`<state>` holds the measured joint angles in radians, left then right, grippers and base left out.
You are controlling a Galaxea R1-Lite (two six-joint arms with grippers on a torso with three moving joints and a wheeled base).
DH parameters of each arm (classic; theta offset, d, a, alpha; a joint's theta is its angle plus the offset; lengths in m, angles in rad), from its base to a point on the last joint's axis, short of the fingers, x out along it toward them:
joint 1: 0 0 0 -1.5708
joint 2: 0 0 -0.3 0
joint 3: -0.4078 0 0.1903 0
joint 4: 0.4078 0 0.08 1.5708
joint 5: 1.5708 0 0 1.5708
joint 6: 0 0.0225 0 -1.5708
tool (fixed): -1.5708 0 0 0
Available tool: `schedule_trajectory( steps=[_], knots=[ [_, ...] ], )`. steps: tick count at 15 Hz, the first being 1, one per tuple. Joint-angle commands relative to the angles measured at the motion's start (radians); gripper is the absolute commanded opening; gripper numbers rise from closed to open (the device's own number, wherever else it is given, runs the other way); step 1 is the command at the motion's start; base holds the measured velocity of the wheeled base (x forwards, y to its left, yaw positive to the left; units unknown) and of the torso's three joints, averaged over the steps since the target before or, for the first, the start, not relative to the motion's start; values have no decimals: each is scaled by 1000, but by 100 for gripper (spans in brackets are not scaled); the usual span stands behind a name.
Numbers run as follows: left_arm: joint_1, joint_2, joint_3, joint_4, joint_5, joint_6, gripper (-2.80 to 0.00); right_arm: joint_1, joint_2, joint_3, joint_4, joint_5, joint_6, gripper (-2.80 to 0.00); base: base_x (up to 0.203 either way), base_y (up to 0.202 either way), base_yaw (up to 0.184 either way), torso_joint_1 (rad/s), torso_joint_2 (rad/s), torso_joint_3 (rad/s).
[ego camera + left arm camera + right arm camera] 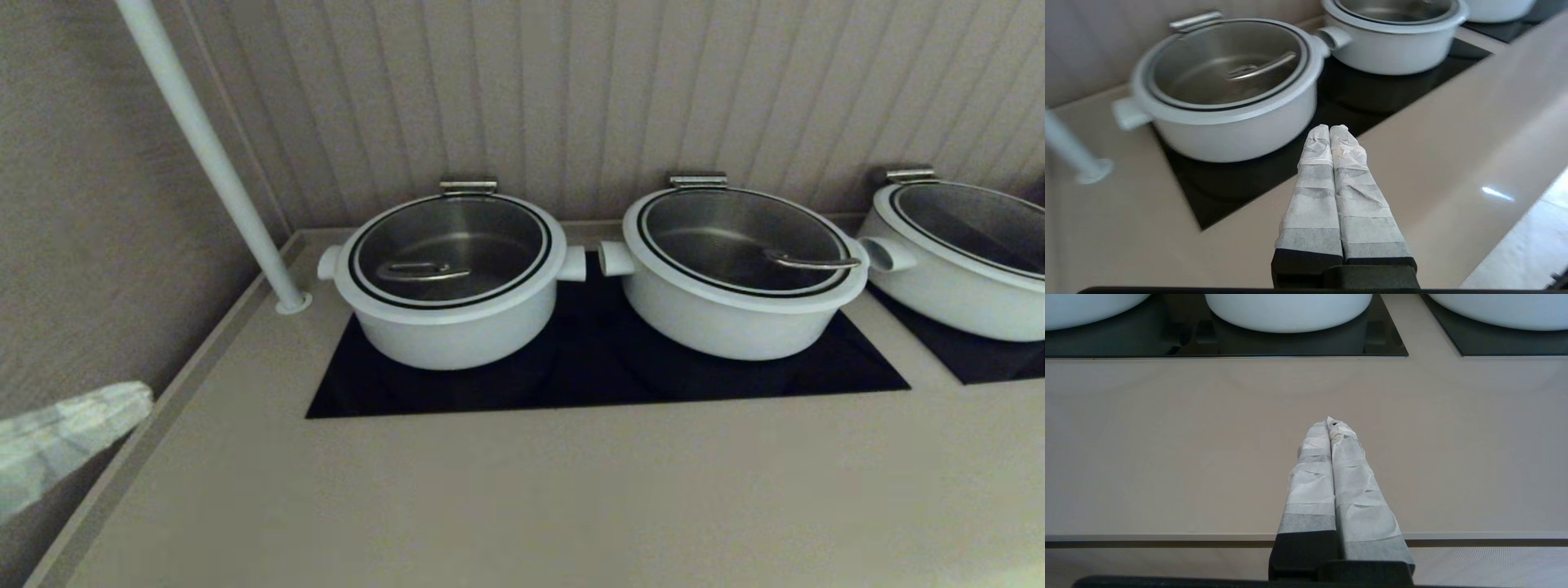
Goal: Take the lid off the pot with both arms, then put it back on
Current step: Open the food pot lid a small opening with the left arm
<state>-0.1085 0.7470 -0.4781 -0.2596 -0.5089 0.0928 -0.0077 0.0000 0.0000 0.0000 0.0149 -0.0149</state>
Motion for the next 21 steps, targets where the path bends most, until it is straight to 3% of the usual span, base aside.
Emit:
schedule_trajectory(
  steps=[1, 7, 14, 18, 21],
  knots=[
    [-39, 101, 1, -39, -2, 1, -280, 0, 2, 0, 0, 0, 0, -280, 0, 0, 0, 0, 0, 0],
    [-103, 318, -2, -229, -1, 3, -280, 0, 2, 0, 0, 0, 0, -280, 0, 0, 0, 0, 0, 0],
    [-193, 475, -51, -267, 2, 12, -280, 0, 2, 0, 0, 0, 0, -280, 0, 0, 0, 0, 0, 0],
    [-198, 573, -56, -370, 6, 24, -280, 0, 2, 0, 0, 0, 0, -280, 0, 0, 0, 0, 0, 0],
    [-198, 598, -57, -374, 6, 24, -280, 0, 2, 0, 0, 0, 0, -280, 0, 0, 0, 0, 0, 0]
  ],
)
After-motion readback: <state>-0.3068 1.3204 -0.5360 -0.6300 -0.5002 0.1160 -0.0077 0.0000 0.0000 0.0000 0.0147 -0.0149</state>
